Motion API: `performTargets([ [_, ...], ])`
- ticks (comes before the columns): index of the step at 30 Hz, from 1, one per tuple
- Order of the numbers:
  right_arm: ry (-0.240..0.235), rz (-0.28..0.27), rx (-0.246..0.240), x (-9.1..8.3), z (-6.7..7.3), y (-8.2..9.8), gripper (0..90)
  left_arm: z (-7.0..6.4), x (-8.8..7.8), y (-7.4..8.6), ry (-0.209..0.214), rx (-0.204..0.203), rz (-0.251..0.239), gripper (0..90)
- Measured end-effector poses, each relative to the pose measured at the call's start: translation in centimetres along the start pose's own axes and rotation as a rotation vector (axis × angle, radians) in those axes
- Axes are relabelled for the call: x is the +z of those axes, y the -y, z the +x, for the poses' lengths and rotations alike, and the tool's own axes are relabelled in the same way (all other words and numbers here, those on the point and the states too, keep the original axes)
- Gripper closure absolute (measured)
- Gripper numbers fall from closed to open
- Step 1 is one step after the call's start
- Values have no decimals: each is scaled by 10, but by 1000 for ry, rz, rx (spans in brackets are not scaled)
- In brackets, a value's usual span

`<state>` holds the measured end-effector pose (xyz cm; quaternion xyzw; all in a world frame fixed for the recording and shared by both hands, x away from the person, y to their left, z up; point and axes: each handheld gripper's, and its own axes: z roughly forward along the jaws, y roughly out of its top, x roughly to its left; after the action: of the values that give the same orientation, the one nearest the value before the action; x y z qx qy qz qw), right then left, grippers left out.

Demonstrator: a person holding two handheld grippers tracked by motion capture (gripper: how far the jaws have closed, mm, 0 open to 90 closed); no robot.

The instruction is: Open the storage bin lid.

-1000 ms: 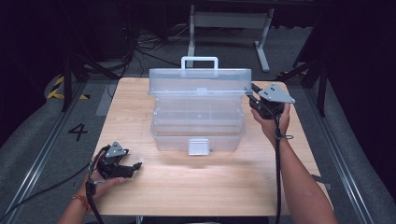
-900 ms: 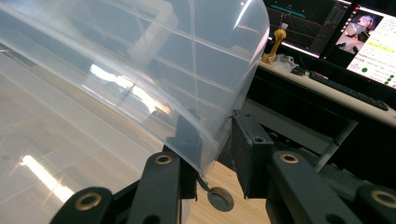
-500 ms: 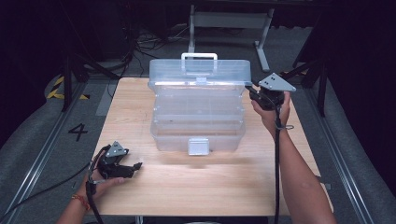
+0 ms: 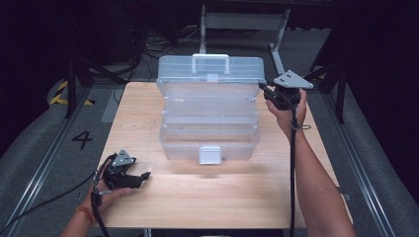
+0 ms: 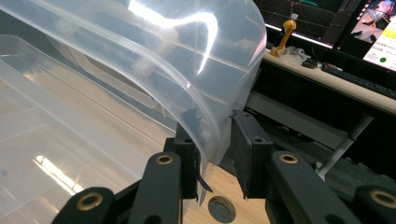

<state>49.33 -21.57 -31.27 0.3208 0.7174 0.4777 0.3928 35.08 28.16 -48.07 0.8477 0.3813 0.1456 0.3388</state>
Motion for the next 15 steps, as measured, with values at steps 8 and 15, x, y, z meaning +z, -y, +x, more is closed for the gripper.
performTargets([
  [8, -5, 3, 20, 3, -3, -3, 745, 0, 0, 0, -5, 1, -2, 201],
  [15, -5, 3, 25, 7, -5, -5, 747, 0, 0, 0, -5, 2, 0, 201],
])
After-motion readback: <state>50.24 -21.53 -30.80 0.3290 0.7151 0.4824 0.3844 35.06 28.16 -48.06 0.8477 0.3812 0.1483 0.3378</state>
